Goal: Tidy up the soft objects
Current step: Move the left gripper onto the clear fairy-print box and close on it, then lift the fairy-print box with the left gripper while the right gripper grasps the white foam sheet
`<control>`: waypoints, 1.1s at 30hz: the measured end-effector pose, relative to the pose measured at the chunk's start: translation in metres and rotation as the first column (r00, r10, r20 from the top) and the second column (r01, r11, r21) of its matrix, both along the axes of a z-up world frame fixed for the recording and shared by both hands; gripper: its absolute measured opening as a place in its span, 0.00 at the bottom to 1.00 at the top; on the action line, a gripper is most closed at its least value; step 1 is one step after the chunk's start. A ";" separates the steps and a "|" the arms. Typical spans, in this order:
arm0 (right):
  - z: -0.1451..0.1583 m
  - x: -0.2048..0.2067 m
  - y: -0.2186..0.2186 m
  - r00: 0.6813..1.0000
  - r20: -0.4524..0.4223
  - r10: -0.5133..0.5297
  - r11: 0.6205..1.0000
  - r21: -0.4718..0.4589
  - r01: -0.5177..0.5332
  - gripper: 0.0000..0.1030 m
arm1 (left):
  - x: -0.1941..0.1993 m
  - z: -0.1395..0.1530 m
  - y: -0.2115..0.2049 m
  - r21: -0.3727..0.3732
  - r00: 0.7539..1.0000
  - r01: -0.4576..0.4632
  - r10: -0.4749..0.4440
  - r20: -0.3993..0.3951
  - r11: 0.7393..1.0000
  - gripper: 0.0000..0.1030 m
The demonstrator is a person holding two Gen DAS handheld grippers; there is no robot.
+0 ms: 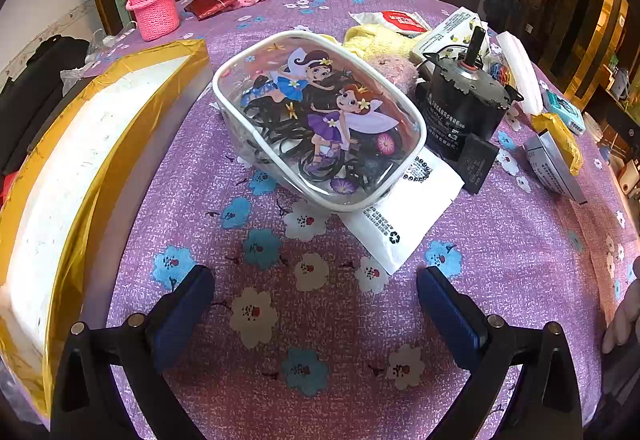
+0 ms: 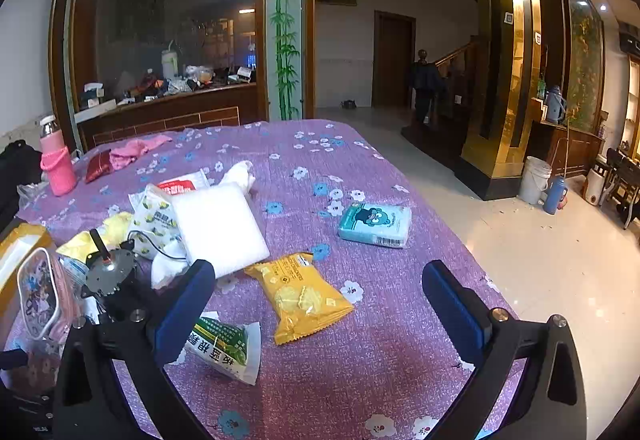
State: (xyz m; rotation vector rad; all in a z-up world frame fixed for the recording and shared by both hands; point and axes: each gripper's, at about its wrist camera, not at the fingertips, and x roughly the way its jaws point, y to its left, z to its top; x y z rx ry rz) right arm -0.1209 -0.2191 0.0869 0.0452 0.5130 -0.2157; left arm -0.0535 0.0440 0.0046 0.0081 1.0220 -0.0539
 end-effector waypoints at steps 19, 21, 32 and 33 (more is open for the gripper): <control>0.025 0.043 -0.005 0.995 -0.001 0.099 0.991 0.089 -0.099 1.00 | -0.009 0.059 0.044 -0.273 0.984 -0.040 0.085 0.157 0.961 0.98; 0.020 0.046 -0.011 0.995 0.004 0.096 0.988 0.122 -0.096 1.00 | 0.004 0.062 0.050 -0.291 0.987 -0.059 0.100 0.128 0.955 0.98; 0.007 0.047 -0.040 0.999 -0.003 0.050 0.974 0.220 -0.048 1.00 | 0.051 0.041 0.029 -0.273 0.973 -0.188 0.216 0.080 0.944 0.98; 0.006 0.047 -0.039 0.999 -0.004 0.051 0.975 0.218 -0.048 1.00 | 0.055 0.040 0.027 -0.263 0.973 -0.189 0.217 0.081 0.946 0.98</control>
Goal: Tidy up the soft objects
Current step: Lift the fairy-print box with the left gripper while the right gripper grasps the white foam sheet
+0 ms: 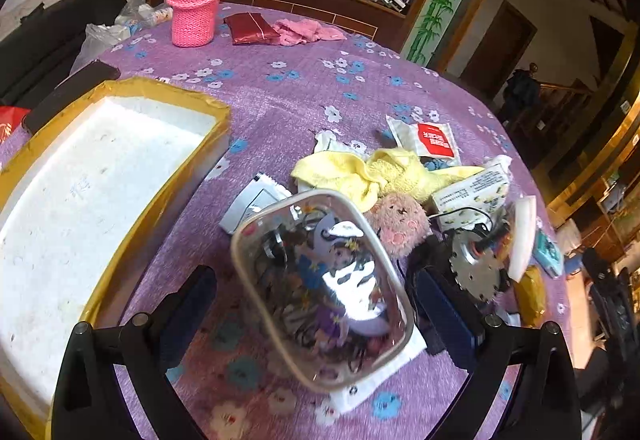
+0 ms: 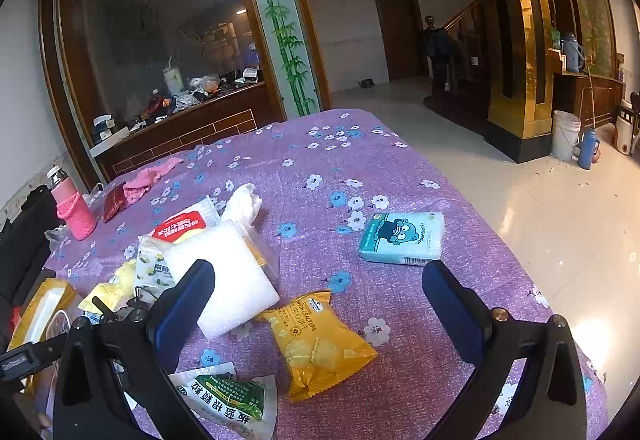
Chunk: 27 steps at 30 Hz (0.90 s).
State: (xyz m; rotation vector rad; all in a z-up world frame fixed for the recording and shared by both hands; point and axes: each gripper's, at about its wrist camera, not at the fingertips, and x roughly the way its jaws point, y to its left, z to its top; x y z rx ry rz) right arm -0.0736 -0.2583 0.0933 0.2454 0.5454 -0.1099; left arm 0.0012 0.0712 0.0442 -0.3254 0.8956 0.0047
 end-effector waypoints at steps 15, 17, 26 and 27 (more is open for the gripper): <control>0.012 0.048 0.027 0.875 -0.289 0.387 0.906 -0.054 -0.419 1.00 | 0.011 -0.007 -0.008 0.092 1.000 0.026 -0.025 -0.014 0.995 0.98; 0.013 0.055 0.037 0.848 -0.301 0.436 0.879 -0.058 -0.473 1.00 | 0.012 -0.009 -0.009 0.091 0.999 0.027 -0.025 -0.021 0.995 0.98; -0.009 0.098 0.060 0.775 -0.365 0.516 0.840 0.041 -0.541 0.99 | 0.013 -0.011 -0.012 0.071 0.996 0.072 -0.069 -0.047 0.995 0.87; -0.012 0.100 0.059 0.773 -0.369 0.516 0.842 0.052 -0.537 0.95 | 0.012 -0.011 -0.012 0.069 0.996 0.081 -0.078 -0.044 0.994 0.85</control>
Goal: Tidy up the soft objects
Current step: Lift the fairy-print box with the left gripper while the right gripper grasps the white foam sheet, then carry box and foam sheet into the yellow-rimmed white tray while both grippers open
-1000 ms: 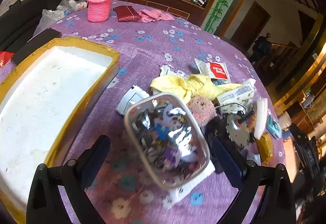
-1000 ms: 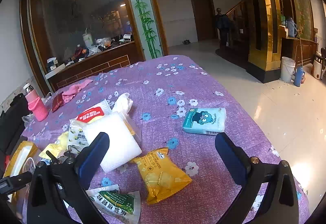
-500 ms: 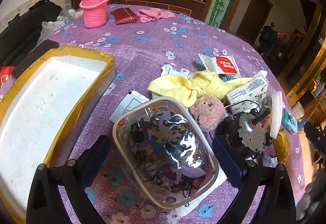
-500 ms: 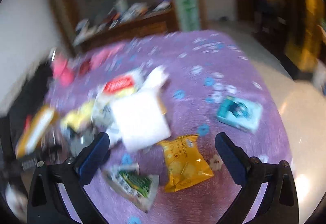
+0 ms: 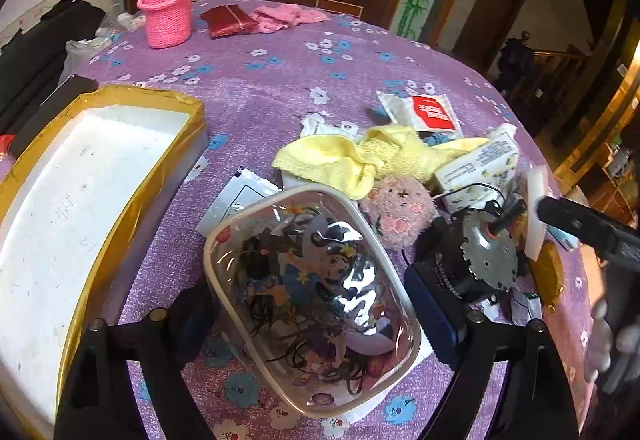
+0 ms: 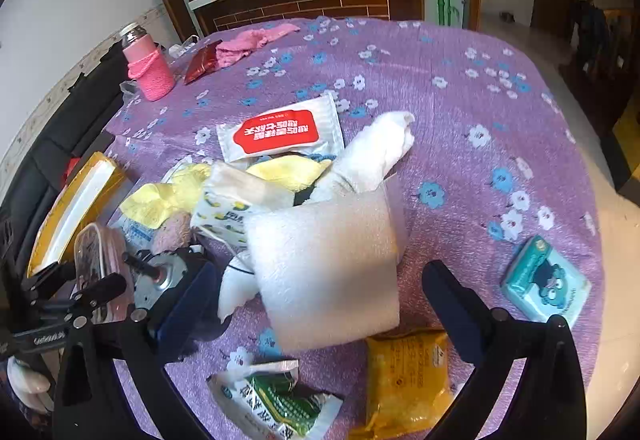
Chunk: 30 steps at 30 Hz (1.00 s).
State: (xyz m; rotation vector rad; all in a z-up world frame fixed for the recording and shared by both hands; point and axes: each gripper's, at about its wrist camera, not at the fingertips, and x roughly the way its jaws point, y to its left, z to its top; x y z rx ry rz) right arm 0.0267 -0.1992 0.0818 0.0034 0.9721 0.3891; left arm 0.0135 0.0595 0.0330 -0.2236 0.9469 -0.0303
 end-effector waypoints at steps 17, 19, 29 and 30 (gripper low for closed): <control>0.040 -0.050 -0.016 0.996 0.073 -0.043 0.995 0.091 0.036 0.67 | -0.034 0.029 0.017 -0.083 0.995 0.038 -0.030 0.097 0.996 0.79; 0.044 -0.063 -0.014 0.996 0.079 -0.035 0.996 0.088 0.028 0.67 | -0.043 0.033 0.020 -0.095 0.994 0.043 -0.033 0.106 0.995 0.79; 0.048 -0.119 0.011 0.995 0.098 0.012 0.990 0.138 -0.025 0.67 | -0.091 0.049 0.023 -0.109 0.986 0.113 -0.098 0.135 0.988 0.79; 0.048 -0.123 0.016 0.995 0.099 0.020 0.989 0.141 -0.034 0.67 | -0.095 0.051 0.026 -0.112 0.985 0.117 -0.101 0.138 0.987 0.79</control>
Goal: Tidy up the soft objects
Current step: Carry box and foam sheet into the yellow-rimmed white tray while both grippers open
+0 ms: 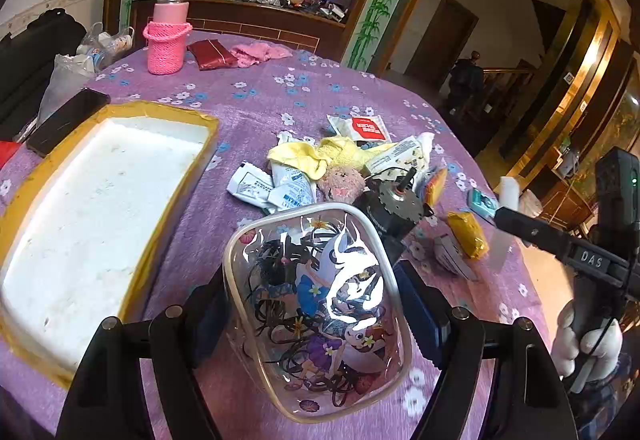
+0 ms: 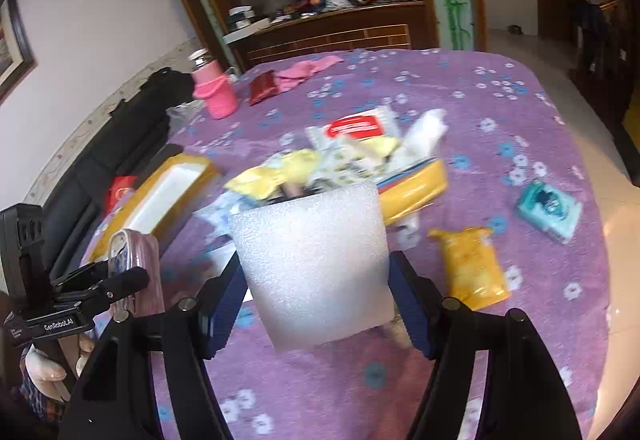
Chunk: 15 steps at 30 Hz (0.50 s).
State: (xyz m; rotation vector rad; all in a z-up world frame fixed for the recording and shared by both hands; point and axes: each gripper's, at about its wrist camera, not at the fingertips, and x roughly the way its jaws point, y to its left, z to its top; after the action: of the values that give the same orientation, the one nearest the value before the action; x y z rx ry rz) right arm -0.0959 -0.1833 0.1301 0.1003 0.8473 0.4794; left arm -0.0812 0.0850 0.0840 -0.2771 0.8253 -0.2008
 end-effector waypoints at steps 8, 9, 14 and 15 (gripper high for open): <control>0.004 -0.018 0.050 0.995 -0.012 0.094 0.994 0.053 -0.093 0.67 | -0.028 0.015 0.037 -0.024 0.999 -0.020 0.021 0.026 0.999 0.79; 0.005 -0.019 0.058 0.994 -0.016 0.111 0.992 0.066 -0.110 0.67 | -0.029 0.016 0.041 -0.026 0.999 -0.025 0.026 0.028 0.999 0.79; 0.012 -0.017 0.108 0.977 -0.044 0.207 0.971 0.133 -0.200 0.67 | -0.034 0.026 0.079 -0.010 0.995 -0.079 0.080 0.055 0.997 0.79; 0.013 -0.015 0.117 0.973 -0.051 0.224 0.966 0.147 -0.214 0.67 | -0.032 0.028 0.086 -0.003 0.994 -0.093 0.093 0.060 0.996 0.79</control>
State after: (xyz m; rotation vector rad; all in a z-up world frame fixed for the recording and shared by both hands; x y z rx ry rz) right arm -0.1114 -0.0666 0.1430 0.1538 0.8951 0.7476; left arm -0.1134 0.1713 0.1117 -0.3078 0.7515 -0.1209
